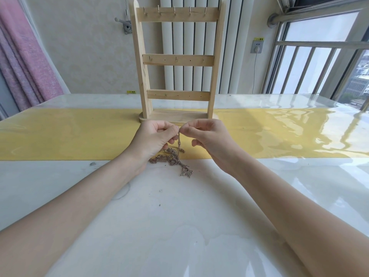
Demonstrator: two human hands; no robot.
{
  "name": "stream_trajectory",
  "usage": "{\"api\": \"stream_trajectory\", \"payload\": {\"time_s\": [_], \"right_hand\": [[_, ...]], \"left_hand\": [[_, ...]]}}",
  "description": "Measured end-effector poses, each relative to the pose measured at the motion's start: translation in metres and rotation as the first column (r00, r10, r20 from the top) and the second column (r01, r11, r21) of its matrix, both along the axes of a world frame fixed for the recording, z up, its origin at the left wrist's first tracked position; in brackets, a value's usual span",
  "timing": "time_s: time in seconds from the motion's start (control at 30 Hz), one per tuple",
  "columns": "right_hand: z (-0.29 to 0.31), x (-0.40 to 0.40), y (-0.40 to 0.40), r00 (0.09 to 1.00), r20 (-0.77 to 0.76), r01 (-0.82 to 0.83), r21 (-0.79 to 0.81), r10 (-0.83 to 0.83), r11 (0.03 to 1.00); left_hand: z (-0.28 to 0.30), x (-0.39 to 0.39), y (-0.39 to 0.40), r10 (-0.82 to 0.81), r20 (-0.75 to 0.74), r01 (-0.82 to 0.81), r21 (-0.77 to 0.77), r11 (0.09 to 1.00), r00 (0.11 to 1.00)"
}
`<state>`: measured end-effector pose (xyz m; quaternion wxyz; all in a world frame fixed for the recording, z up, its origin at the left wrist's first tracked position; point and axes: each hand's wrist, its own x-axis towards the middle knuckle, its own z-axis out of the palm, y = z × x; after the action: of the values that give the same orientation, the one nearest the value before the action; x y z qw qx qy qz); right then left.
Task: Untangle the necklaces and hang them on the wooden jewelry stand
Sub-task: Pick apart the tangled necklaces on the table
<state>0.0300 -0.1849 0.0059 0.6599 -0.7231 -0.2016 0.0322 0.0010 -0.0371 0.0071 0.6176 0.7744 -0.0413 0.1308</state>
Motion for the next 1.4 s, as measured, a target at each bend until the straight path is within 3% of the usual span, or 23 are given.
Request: {"api": "stream_trajectory", "payload": {"time_s": [0.47, 0.8, 1.03, 1.13, 1.3, 1.4], "right_hand": [[0.001, 0.000, -0.003, 0.997, -0.034, -0.075, -0.012, 0.075, 0.997], [0.005, -0.001, -0.002, 0.992, 0.123, 0.042, -0.170, -0.021, 0.985], [0.011, -0.001, -0.004, 0.952, 0.306, 0.072, -0.326, 0.033, 0.943], [0.010, -0.001, -0.005, 0.954, 0.298, 0.045, -0.290, 0.046, 0.956], [0.007, 0.002, -0.008, 0.978, 0.188, -0.051, -0.198, 0.089, 0.979], [0.005, 0.003, -0.007, 0.985, 0.145, -0.072, -0.176, 0.098, 0.982]], "left_hand": [[0.002, -0.001, 0.001, -0.076, 0.018, 0.075, 0.063, 0.995, 0.997], [0.009, -0.002, 0.005, -0.076, 0.163, 0.032, 0.257, 0.966, 0.984], [0.010, -0.003, 0.006, -0.143, 0.146, 0.088, 0.329, 0.940, 0.979], [0.011, -0.004, 0.006, -0.143, 0.080, 0.119, 0.248, 0.961, 0.986], [0.011, -0.006, 0.003, -0.200, -0.114, 0.197, -0.033, 0.980, 0.973], [0.010, -0.006, -0.001, -0.185, -0.125, 0.179, -0.062, 0.982, 0.975]]}}
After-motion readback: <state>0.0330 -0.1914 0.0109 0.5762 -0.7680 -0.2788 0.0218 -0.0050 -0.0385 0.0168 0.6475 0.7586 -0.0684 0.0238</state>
